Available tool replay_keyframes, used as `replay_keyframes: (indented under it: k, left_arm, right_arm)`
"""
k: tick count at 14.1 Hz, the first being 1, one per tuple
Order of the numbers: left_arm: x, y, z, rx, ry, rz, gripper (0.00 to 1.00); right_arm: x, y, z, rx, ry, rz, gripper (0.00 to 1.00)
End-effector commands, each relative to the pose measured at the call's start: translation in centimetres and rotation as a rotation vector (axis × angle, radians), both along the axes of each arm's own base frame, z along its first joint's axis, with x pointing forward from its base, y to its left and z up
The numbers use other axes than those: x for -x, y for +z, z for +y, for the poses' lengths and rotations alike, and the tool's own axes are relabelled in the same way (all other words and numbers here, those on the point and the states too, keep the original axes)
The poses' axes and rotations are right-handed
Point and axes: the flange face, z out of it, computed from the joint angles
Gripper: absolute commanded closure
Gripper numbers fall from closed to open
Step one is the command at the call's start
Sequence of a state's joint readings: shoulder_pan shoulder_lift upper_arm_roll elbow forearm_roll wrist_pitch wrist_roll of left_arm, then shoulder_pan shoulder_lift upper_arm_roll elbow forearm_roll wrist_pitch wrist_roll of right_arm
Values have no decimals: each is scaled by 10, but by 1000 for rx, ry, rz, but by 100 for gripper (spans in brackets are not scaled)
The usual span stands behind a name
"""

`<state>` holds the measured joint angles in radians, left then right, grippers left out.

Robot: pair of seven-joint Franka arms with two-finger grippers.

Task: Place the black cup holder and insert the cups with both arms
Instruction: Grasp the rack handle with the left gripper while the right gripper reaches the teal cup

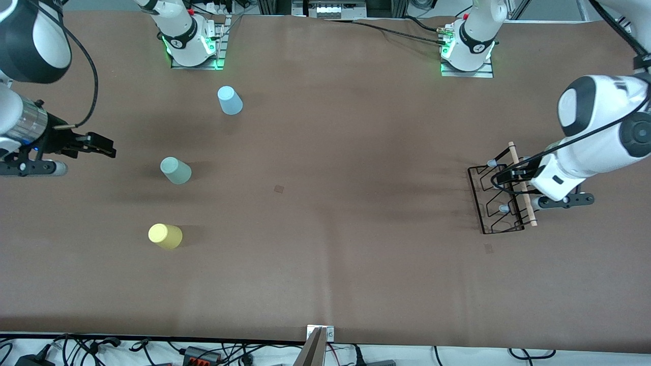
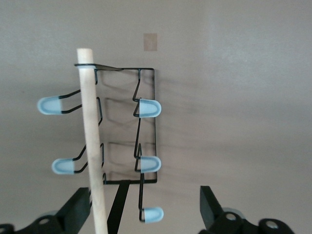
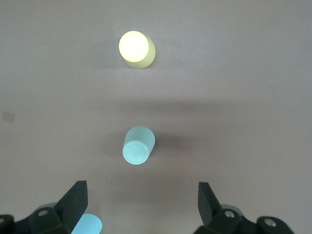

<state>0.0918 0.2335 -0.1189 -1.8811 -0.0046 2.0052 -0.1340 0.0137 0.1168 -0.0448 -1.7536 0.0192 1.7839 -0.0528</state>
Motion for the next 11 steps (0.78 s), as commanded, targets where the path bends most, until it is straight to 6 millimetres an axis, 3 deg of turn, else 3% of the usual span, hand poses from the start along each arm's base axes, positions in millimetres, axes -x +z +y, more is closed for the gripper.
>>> replay_keyframes:
  k: [1, 3, 6, 11]
  left_arm:
    - [11, -8, 2, -38, -39, -21, 8]
    - [10, -10, 5, -36, -68, -16, 10]
    - [8, -17, 29, -28, -86, -12, 16]
    - [6, -39, 55, -17, -89, -3, 49]
  right_arm:
    - [-4, -6, 20, -2, 26, -1, 0]
    - [1, -16, 36, 11, 61, 33, 0]
    - [-3, -43, 38, 15, 49, 84, 0]
    - [-2, -103, 37, 21, 28, 151, 0]
